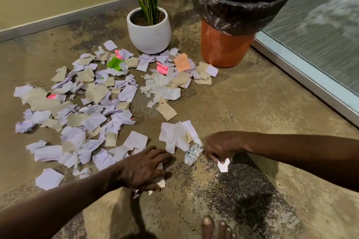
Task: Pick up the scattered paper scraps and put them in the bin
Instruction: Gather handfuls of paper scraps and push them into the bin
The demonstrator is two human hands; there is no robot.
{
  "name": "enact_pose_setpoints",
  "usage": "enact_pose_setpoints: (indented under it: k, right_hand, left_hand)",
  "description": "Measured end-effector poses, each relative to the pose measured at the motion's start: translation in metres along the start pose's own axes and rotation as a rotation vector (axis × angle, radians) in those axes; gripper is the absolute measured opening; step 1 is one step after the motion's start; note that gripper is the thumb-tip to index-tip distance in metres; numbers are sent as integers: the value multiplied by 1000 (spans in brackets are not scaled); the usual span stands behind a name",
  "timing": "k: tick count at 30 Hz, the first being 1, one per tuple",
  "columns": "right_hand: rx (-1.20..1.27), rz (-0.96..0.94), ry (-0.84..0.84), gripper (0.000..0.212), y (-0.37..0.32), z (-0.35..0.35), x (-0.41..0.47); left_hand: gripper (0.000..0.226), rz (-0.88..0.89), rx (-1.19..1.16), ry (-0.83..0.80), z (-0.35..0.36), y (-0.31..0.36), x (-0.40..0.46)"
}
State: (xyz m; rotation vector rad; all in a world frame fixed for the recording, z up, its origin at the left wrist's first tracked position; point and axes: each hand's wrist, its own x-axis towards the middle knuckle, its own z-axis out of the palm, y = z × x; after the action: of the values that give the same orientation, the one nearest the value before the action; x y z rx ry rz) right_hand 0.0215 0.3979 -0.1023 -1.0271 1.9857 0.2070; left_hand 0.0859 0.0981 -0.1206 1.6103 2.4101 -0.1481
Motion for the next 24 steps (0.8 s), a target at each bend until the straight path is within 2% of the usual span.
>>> enact_pose_setpoints:
  k: [3,6,7,9,12,14,16,20,24]
  right_hand:
    - [75,40,76,16,-1,-12,2]
    - [416,46,366,15,2,-32,2]
    - [495,55,445,25,5,-38,5]
    - [500,94,498,58,9,-45,10]
    - [342,152,335,129,11,-41,15]
    - [286,158,263,152,8,-33,22]
    - [242,164,280,158,1,-24,35]
    - [283,89,476,154,-12,-17,62]
    - [344,29,545,154,-24,-39,84]
  left_hand:
    - [41,-130,20,56,1,-10,-2]
    - [52,-383,-49,113,-1,-16,-9]
    - [62,-459,-80,130,-3,-15,-13]
    - [91,-557,-125,137,-9,-10,-22]
    - [123,-563,-135,111,-6,5,-38]
    - [129,-523,-111,58,5,15,-47]
    - [129,-497,-102,19,19,21,-54]
    - [111,-509,-62,28,35,18,-55]
    - [109,-761,-123,43,32,2,-44]
